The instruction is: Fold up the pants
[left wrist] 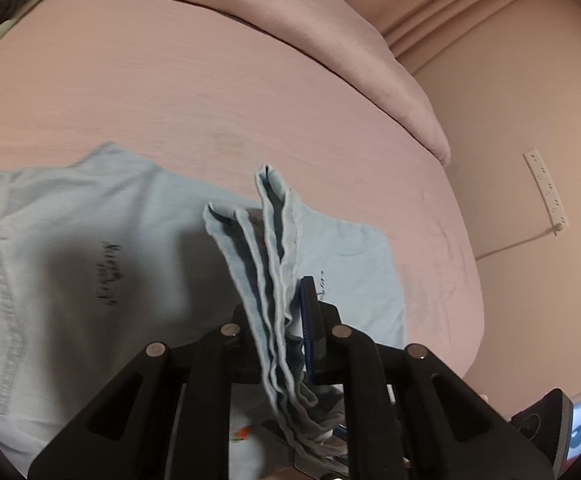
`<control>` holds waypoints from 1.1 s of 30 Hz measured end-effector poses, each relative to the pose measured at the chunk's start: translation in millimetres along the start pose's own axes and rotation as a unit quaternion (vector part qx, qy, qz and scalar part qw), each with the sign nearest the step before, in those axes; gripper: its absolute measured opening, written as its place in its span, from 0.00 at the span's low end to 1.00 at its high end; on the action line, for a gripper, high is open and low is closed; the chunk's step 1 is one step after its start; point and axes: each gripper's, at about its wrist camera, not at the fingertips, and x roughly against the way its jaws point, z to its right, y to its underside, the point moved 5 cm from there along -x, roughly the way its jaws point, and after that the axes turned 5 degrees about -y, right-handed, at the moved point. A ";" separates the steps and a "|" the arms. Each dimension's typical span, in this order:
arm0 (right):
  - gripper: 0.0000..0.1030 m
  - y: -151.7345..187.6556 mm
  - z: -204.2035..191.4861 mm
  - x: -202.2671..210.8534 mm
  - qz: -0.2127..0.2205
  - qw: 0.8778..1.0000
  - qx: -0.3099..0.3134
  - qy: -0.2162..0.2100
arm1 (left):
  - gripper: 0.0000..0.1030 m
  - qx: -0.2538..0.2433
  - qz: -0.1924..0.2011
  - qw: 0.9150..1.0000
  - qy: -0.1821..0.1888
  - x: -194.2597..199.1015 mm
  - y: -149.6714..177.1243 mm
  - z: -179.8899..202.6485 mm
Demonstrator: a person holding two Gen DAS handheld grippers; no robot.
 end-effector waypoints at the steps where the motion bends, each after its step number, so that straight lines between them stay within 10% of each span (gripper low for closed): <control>1: 0.14 -0.2 -1.9 -2.9 -0.004 1.000 0.001 -0.004 | 0.10 0.002 0.001 1.000 -0.004 -0.2 -0.5 -1.0; 6: 0.15 0.4 -0.3 -20.2 -0.034 0.999 0.011 -0.024 | 0.14 0.017 -0.006 0.999 -0.037 -4.2 6.7 -22.8; 10: 0.50 2.5 -1.4 -26.0 -0.059 0.996 0.011 -0.071 | 0.29 0.029 -0.002 0.997 -0.074 -0.7 8.0 -38.5; 16: 0.51 -4.0 29.2 23.8 -0.019 0.991 -0.037 -0.131 | 0.34 0.009 0.049 0.992 -0.118 35.8 -3.1 -40.6; 26: 0.51 24.3 146.0 52.3 -0.017 0.981 -0.195 0.010 | 0.34 -0.030 0.040 0.999 0.001 28.0 7.4 25.8; 29: 0.51 34.5 146.7 46.2 -0.027 0.979 -0.200 0.024 | 0.35 -0.038 -0.001 0.998 -0.053 -13.9 17.5 20.0; 31: 0.51 34.3 133.1 40.3 -0.039 0.981 -0.189 0.030 | 0.05 -0.039 -0.011 0.992 -0.121 -27.3 23.7 -3.0; 33: 0.51 39.3 126.9 37.1 -0.052 0.982 -0.179 0.038 | 0.04 -0.027 0.011 0.992 -0.121 -14.6 25.1 -24.9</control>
